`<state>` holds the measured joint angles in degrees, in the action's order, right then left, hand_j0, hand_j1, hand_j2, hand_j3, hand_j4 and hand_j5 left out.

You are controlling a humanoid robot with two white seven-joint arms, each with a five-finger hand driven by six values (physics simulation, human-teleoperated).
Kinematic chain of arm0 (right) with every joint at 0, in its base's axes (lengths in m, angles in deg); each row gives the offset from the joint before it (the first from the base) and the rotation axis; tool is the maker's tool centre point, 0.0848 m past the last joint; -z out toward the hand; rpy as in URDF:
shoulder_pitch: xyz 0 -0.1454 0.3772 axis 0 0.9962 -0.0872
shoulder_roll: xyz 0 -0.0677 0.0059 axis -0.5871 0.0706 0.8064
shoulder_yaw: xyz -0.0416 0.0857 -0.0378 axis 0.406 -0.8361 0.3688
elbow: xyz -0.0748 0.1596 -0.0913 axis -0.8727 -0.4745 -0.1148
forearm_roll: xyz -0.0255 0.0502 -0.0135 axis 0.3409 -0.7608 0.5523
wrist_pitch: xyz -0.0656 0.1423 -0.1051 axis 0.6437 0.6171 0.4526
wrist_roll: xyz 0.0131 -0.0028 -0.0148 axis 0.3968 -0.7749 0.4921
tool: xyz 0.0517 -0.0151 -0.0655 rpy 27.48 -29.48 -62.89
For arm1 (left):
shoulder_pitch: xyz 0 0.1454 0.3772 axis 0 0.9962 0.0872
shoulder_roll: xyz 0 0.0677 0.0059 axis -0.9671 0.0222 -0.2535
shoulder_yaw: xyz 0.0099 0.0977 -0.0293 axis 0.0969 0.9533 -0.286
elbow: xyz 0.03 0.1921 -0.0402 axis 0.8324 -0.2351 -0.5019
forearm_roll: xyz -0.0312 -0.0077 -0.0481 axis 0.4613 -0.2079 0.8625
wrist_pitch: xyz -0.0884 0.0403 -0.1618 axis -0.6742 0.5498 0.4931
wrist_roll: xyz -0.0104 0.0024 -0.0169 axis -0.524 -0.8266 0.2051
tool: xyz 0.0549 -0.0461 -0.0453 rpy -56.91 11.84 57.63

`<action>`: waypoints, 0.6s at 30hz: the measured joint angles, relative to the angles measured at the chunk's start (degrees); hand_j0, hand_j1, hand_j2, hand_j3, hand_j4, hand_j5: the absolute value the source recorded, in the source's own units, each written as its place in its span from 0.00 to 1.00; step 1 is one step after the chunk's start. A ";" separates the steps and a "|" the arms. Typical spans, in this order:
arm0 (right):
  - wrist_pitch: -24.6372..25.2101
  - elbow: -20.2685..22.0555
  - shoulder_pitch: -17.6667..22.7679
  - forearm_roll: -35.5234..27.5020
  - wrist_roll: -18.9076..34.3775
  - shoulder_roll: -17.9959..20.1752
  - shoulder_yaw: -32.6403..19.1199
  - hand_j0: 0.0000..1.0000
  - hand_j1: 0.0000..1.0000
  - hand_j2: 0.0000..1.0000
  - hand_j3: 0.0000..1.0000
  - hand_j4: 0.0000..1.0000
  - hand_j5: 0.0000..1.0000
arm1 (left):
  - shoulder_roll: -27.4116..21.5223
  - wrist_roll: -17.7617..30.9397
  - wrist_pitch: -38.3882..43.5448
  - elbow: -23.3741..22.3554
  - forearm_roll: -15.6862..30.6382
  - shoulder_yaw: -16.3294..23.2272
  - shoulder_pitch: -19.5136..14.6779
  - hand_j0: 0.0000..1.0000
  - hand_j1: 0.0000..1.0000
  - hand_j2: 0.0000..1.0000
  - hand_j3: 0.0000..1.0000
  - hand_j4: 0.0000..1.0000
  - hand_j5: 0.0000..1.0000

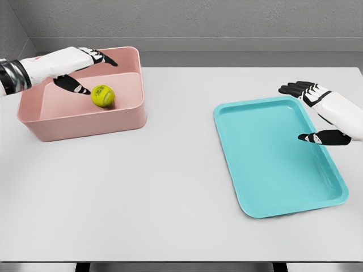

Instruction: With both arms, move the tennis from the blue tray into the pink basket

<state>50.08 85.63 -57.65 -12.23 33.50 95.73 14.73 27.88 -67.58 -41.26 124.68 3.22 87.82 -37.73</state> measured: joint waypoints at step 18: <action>0.00 -0.07 0.00 0.00 0.00 0.07 -0.08 1.00 1.00 1.00 1.00 1.00 1.00 | -13.02 0.20 0.00 4.15 9.66 -1.58 6.33 1.00 1.00 1.00 1.00 1.00 1.00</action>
